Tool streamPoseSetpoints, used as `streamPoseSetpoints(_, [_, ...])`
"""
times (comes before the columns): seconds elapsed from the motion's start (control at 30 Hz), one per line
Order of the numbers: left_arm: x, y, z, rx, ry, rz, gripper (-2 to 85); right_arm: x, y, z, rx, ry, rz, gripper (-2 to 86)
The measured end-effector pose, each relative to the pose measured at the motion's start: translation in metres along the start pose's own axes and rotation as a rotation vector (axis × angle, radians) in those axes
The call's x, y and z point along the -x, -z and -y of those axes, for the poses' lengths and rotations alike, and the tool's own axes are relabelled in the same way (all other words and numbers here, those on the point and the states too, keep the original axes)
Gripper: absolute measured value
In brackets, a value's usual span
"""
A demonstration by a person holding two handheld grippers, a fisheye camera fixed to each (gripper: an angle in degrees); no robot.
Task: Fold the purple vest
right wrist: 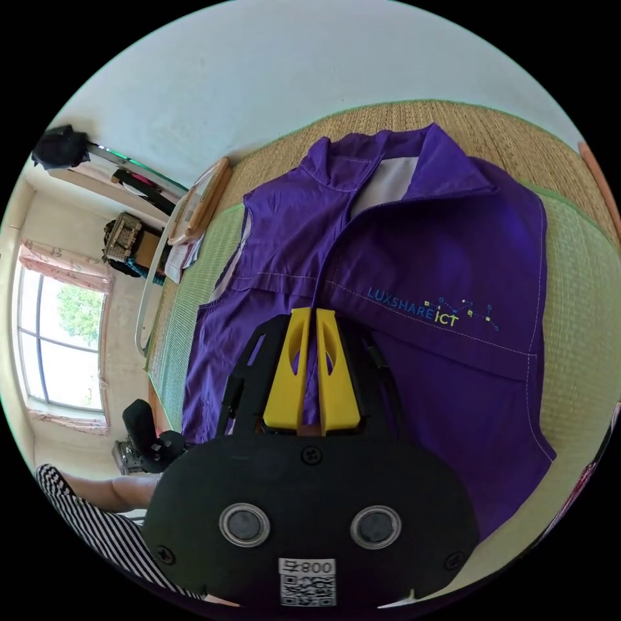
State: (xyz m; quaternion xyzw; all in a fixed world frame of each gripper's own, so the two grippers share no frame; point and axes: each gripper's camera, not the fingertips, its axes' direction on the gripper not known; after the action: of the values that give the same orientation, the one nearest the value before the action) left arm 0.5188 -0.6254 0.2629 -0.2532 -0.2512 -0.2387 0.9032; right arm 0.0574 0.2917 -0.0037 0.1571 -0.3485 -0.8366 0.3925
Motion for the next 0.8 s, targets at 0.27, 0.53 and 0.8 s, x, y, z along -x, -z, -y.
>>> streamPoseSetpoints(0.27, [-0.005, 0.006, 0.044, -0.057, -0.092, 0.036, 4.5, -0.064, 0.057, 0.006, -0.202, -0.164, 0.127, 1.2])
streamPoseSetpoints(0.53, [-0.012, -0.007, 0.096, -0.054, -0.196, 0.093, 3.6, -0.101, 0.043, 0.060, -0.197, -0.255, 0.065, 0.2])
streamPoseSetpoints(0.8, [0.002, -0.006, 0.107, -0.086, -0.170, 0.103, 2.9, -0.031, 0.038, 0.115, -0.231, 0.007, -0.003, 0.1])
